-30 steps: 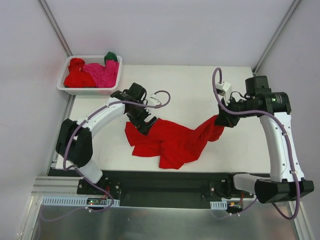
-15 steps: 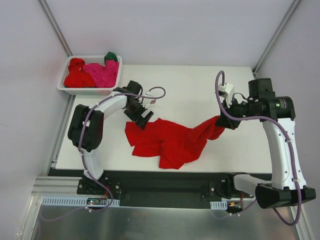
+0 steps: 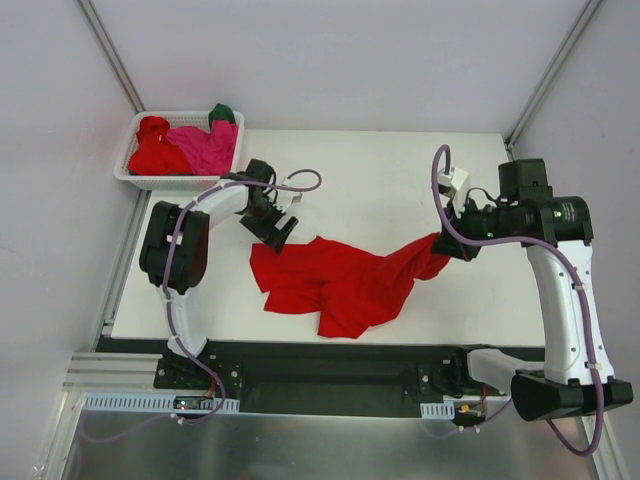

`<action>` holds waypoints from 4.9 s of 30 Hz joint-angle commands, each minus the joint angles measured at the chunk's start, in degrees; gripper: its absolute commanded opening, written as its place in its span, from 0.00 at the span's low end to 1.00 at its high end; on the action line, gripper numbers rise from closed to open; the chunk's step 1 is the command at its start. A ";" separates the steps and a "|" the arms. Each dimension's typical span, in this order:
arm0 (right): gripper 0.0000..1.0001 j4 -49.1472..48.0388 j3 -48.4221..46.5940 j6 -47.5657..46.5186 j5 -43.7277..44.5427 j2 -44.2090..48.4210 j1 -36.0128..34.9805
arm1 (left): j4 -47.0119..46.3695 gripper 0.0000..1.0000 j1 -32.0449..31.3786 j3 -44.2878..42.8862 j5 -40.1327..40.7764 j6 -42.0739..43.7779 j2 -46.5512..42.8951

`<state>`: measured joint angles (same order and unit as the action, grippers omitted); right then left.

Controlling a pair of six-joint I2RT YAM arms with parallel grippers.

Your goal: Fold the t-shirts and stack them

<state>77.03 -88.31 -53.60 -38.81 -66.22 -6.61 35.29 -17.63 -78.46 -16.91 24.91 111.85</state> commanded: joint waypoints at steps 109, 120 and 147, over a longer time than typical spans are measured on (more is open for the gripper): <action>0.01 -28.61 -17.86 6.67 46.28 20.33 4.85 | -1.28 0.00 -0.30 -40.11 35.01 12.98 -59.11; 0.01 -24.40 -22.95 5.36 44.78 23.77 4.94 | -1.54 0.00 -0.30 -36.69 34.40 14.73 -70.00; 0.79 -40.81 -3.36 5.35 52.77 -25.37 5.82 | -16.92 0.99 1.02 -26.90 31.22 14.12 -4.38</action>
<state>41.78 -89.17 -49.65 8.73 -94.21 -1.67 22.85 -17.43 -93.17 10.72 39.79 106.41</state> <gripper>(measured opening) 0.606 0.876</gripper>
